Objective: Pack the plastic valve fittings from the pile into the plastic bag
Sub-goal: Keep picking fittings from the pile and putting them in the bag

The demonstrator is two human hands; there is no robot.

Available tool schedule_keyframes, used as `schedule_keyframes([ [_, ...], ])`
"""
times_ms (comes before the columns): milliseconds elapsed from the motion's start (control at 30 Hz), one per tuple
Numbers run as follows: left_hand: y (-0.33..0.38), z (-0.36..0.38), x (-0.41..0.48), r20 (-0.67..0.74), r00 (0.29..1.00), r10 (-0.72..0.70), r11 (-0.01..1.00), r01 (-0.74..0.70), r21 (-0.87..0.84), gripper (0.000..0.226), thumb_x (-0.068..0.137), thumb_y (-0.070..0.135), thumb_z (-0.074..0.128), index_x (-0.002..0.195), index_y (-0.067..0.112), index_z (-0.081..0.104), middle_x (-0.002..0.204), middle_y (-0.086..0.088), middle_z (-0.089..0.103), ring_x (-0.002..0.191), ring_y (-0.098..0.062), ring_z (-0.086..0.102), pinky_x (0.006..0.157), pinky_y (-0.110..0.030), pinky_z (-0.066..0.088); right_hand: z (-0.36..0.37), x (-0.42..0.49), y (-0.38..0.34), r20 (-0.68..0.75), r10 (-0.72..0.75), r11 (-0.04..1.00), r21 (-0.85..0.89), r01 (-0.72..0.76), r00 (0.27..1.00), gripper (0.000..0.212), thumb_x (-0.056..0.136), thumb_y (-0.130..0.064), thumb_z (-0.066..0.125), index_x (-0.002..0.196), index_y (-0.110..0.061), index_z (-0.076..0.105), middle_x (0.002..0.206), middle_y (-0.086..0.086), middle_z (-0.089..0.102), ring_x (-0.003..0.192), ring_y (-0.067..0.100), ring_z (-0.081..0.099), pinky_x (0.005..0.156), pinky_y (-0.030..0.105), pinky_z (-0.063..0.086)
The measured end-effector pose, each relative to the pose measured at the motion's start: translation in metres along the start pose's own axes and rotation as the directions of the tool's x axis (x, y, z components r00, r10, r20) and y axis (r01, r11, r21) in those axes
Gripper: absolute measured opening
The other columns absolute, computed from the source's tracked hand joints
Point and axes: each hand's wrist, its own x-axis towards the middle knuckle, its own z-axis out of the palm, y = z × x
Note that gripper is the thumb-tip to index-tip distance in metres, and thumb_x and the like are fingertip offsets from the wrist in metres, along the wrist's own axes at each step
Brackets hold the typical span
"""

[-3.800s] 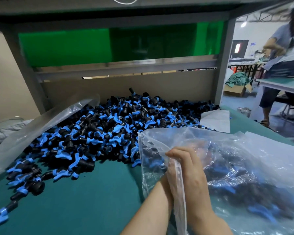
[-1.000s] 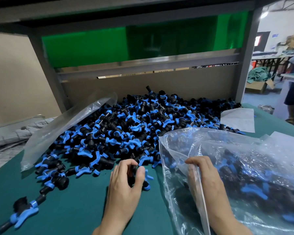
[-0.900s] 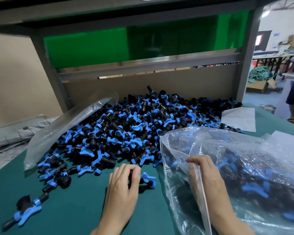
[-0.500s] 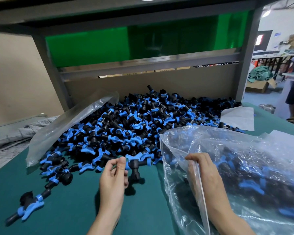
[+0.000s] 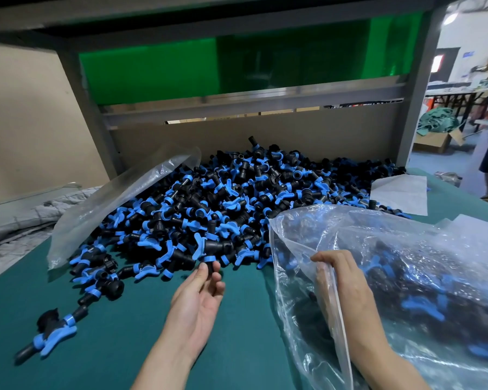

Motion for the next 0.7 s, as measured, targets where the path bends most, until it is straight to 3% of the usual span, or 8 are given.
schedule_keyframes([
  [200, -0.0067, 0.0022, 0.0032, -0.057, 0.991, 0.118, 0.982, -0.108, 0.158, 0.013, 0.101, 0.021, 0.05, 0.101, 0.009, 0.055, 0.07, -0.002, 0.062, 0.06, -0.009, 0.054, 0.058, -0.021, 0.047, -0.0001, -0.0008, 0.0002, 0.001, 0.008, 1.0, 0.011, -0.008, 1.0, 0.03, 0.095, -0.008, 0.057, 0.107, -0.035, 0.054, 0.105, -0.019, 0.052, 0.097, 0.008, 0.052, 0.081, 0.025, 0.039],
  [300, -0.0065, -0.0004, 0.0043, -0.07, 0.989, 0.129, 0.982, -0.118, 0.15, 0.015, 0.101, 0.023, 0.051, 0.094, 0.01, 0.054, 0.066, -0.001, 0.059, 0.055, -0.008, 0.05, 0.052, -0.02, 0.046, 0.0007, -0.0008, 0.0018, -0.001, 0.01, 1.0, 0.015, -0.01, 1.0, 0.031, 0.095, -0.009, 0.058, 0.107, -0.036, 0.053, 0.105, -0.018, 0.052, 0.096, 0.013, 0.053, 0.081, 0.032, 0.041],
  [700, -0.0047, -0.002, 0.0064, -0.112, 0.989, 0.097, 0.992, -0.088, 0.087, 0.017, 0.102, 0.024, 0.05, 0.094, 0.009, 0.05, 0.058, -0.001, 0.057, 0.047, -0.007, 0.046, 0.043, -0.02, 0.043, 0.0006, 0.0006, 0.0016, -0.005, 0.0, 1.0, 0.009, 0.0, 1.0, 0.031, 0.093, -0.003, 0.059, 0.107, -0.031, 0.055, 0.104, -0.012, 0.054, 0.094, 0.015, 0.055, 0.079, 0.031, 0.041],
])
